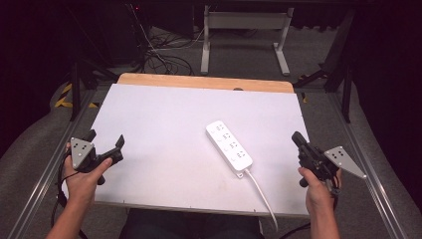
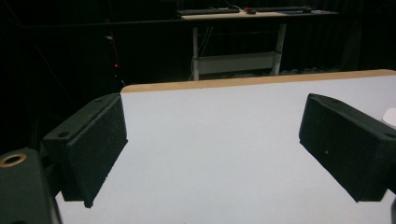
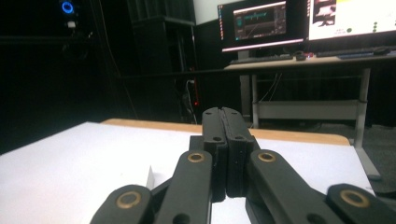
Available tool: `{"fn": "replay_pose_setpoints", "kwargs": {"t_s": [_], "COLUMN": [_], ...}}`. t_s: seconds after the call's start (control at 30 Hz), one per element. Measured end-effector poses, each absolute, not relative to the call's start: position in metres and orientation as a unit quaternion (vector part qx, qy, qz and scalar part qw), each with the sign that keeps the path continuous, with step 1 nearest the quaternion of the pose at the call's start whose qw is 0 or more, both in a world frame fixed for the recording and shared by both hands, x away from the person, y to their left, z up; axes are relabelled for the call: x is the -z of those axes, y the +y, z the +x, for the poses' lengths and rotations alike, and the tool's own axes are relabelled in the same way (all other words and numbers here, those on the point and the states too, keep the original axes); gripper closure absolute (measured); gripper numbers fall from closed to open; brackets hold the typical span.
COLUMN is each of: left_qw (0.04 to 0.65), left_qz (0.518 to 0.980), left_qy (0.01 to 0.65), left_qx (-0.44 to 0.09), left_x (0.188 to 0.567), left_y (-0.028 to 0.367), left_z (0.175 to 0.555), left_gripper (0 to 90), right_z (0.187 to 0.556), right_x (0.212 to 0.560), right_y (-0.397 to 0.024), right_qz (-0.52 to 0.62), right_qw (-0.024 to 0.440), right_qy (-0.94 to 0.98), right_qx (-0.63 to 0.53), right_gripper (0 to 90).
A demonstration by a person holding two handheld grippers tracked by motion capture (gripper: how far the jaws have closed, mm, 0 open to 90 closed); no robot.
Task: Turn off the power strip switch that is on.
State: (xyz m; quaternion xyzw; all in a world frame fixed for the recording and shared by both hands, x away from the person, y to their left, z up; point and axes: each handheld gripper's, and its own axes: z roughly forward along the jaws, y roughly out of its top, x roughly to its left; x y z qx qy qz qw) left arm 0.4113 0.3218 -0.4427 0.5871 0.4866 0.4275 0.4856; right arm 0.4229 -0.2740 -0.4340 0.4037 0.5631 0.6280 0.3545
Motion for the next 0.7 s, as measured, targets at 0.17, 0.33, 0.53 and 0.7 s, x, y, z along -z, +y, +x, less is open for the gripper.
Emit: {"fn": "replay_pose_setpoints", "kwargs": {"t_s": [0.17,0.33,0.53,0.7], "left_qw": [0.487,0.486,0.486,0.487], "left_qz": [0.587,0.588,0.588,0.588], "left_qy": [0.487,0.486,0.486,0.486], "left_qx": [-0.425,-0.426,-0.426,-0.426], "left_x": [0.443,0.443,0.443,0.444], "left_y": [0.322,0.321,0.322,0.322], "left_z": [0.413,0.412,0.412,0.413], "left_gripper": [8.2,8.2,8.2,8.2], "right_z": [0.424,0.426,0.432,0.434], "right_x": [0.436,0.437,0.438,0.438], "right_y": [-0.270,-0.268,-0.264,-0.260], "right_qz": [0.400,0.398,0.429,0.436], "right_qw": [0.357,0.354,0.336,0.339], "right_qy": [0.570,0.578,0.568,0.569], "right_qx": [-0.623,-0.619,-0.616,-0.609], "right_gripper": [89.4,81.5,31.7,8.4]}}
